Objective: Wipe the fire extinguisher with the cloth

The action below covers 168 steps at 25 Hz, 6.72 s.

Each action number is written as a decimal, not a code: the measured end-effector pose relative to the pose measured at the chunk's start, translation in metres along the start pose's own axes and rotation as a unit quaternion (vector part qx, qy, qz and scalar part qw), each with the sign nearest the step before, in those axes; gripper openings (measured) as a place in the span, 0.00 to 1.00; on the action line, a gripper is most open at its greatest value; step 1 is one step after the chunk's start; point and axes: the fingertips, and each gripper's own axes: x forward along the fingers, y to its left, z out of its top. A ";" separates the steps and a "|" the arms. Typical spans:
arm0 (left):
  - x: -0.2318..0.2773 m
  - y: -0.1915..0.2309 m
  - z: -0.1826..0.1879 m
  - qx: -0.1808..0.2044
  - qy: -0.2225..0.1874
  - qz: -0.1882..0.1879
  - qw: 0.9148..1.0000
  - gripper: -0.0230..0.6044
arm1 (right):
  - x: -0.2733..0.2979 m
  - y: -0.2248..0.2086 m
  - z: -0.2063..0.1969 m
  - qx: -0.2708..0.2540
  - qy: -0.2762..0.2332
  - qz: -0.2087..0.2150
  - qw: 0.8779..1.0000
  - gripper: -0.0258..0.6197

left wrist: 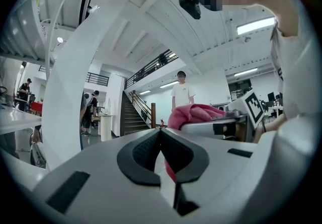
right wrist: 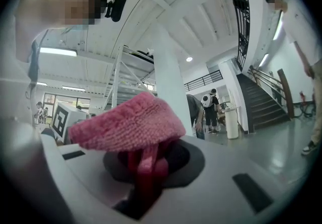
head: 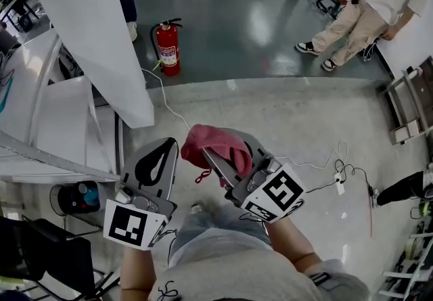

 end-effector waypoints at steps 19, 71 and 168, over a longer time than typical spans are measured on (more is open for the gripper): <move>0.131 0.117 -0.003 -0.011 -0.009 0.032 0.999 0.04 | 0.100 -0.153 0.008 -0.013 0.002 -0.016 1.000 0.14; 0.387 0.384 -0.358 -0.005 -0.026 0.024 0.999 0.04 | 0.425 -0.467 -0.339 -0.134 -0.005 0.021 0.991 0.14; 0.372 0.373 -0.512 0.025 -0.006 0.048 0.998 0.04 | 0.496 -0.503 -0.559 -0.526 0.046 -0.088 0.845 0.14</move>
